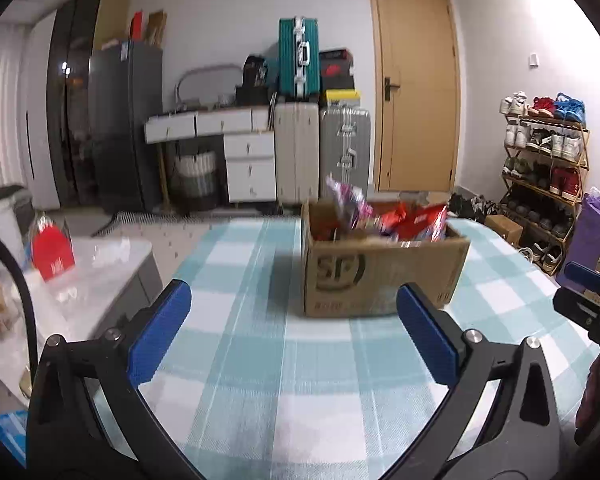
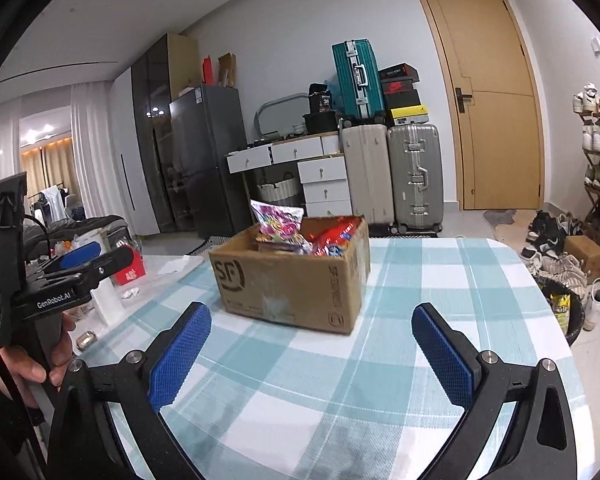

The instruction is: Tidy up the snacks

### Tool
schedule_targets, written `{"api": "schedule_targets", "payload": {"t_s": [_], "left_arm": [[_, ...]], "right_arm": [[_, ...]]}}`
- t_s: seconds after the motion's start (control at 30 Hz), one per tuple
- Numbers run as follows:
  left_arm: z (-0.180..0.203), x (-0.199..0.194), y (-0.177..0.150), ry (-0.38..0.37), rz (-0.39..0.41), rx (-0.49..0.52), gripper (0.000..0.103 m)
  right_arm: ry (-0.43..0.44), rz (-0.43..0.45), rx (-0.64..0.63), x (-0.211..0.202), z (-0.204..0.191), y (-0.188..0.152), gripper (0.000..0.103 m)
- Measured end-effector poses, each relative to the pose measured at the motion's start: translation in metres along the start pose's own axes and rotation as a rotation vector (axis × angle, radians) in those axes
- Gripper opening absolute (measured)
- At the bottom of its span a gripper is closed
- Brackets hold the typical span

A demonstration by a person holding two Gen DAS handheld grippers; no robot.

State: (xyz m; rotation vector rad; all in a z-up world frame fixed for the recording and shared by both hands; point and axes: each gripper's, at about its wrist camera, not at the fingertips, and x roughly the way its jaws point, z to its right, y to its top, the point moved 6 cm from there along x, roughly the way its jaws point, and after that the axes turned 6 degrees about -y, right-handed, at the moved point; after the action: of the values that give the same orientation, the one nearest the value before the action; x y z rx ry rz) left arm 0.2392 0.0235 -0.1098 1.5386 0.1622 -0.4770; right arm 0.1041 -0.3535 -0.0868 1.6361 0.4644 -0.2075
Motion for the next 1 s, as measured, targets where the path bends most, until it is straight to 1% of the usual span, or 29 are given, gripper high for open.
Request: {"api": "schedule_targets", "payload": {"t_s": [0.1,0.2,0.37,0.53,0.67,0.83,0.87,1.0], "left_arm": [[-0.009,0.011,-0.017,0.010,-0.009,-0.023,0.103],[-0.014,0.018,-0.028,0.023,-0.003,-0.016,0.103],[-0.017,0.022,-0.037,0.027,0.019,-0.008,0.103],[-0.019,0.027,-0.047,0.025,-0.001,-0.008,0.103],[-0.024,0.028,-0.048,0.044,0.001,-0.027,0.103],[-0.010,0.026,-0.047,0.041,0.022,0.040,0.103],[-0.008,0.021,-0.044,0.041,0.027,0.052,0.103],[-0.006,0.018,-0.042,0.047,0.051,0.056,0.103]], "right_arm": [[-0.012,-0.001,-0.007,0.004,0.002,-0.012,0.102],[-0.014,-0.014,0.003,0.011,0.004,-0.021,0.102],[-0.012,-0.037,0.025,0.015,0.008,-0.028,0.102],[-0.013,-0.036,0.027,0.016,0.009,-0.030,0.102],[-0.043,-0.028,0.052,0.016,0.016,-0.028,0.102],[-0.045,-0.006,0.064,0.012,0.020,-0.026,0.102],[-0.045,-0.006,0.061,0.011,0.019,-0.026,0.102],[-0.049,-0.004,0.040,0.010,0.015,-0.027,0.102]]}}
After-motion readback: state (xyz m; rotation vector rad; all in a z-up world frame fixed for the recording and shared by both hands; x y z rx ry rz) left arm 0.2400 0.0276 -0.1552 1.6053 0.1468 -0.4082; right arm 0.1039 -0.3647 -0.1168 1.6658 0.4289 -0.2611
